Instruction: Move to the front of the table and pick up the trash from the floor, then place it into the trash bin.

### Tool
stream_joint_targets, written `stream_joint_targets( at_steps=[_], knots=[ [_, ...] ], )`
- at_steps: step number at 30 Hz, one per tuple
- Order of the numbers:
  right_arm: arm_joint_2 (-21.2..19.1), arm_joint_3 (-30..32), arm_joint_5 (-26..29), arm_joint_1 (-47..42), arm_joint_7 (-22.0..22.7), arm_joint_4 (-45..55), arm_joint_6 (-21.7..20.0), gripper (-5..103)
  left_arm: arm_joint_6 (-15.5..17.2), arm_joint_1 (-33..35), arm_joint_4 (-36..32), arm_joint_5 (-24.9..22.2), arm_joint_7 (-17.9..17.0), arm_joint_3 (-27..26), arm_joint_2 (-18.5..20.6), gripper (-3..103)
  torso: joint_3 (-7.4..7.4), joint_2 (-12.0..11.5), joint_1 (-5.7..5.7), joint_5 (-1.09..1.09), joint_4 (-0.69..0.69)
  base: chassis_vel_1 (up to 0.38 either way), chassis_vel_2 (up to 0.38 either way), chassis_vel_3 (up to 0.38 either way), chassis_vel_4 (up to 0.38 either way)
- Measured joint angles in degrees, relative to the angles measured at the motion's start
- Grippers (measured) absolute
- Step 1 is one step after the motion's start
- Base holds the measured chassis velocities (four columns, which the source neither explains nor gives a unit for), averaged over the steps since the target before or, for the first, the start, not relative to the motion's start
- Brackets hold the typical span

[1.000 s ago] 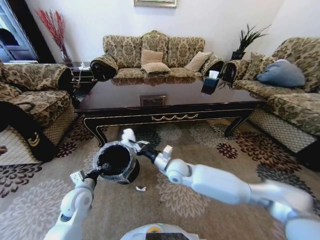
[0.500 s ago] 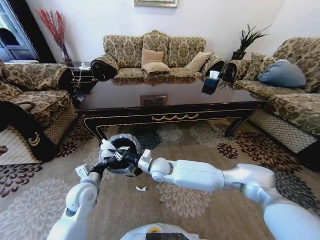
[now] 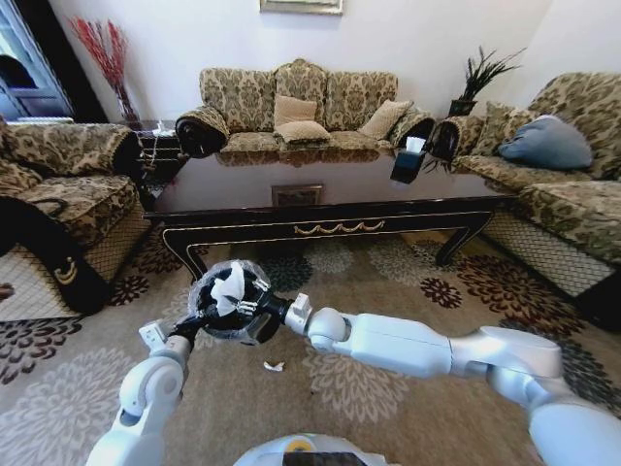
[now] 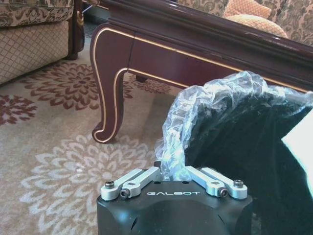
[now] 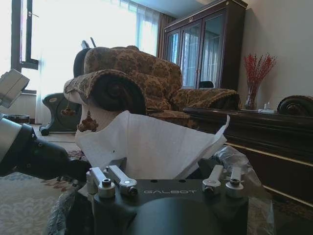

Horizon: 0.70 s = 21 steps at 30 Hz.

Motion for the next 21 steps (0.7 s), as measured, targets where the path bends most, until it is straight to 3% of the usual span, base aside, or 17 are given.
stream_joint_targets(
  at_steps=[4, 5, 21],
  knots=[
    [-1.32, 0.01, -1.24, -0.62, -0.43, 0.08, 0.09, 88, -0.16, 0.04, 0.0, -0.11, 0.08, -0.61, 0.09, 3, 0.0, 0.0, 0.0, 0.0, 0.0, 0.0, 0.0, 0.0, 0.0],
    [-1.76, 0.02, -1.63, -0.82, -0.62, 0.05, 0.17, 98, -0.17, 0.03, 0.0, -0.16, 0.08, -0.8, 0.14, 3, 0.0, 0.0, 0.0, -0.01, 0.0, 0.0, 0.0, 0.0, 0.0],
    [-4.08, 1.11, -5.7, -1.4, -1.19, -1.15, 0.81, 100, -0.38, 0.11, 0.25, -0.36, 0.24, -1.49, 0.26, 3, 0.0, 0.0, 0.0, 0.0, 0.0, 0.0, 0.0, 0.0, 0.0]
  ],
)
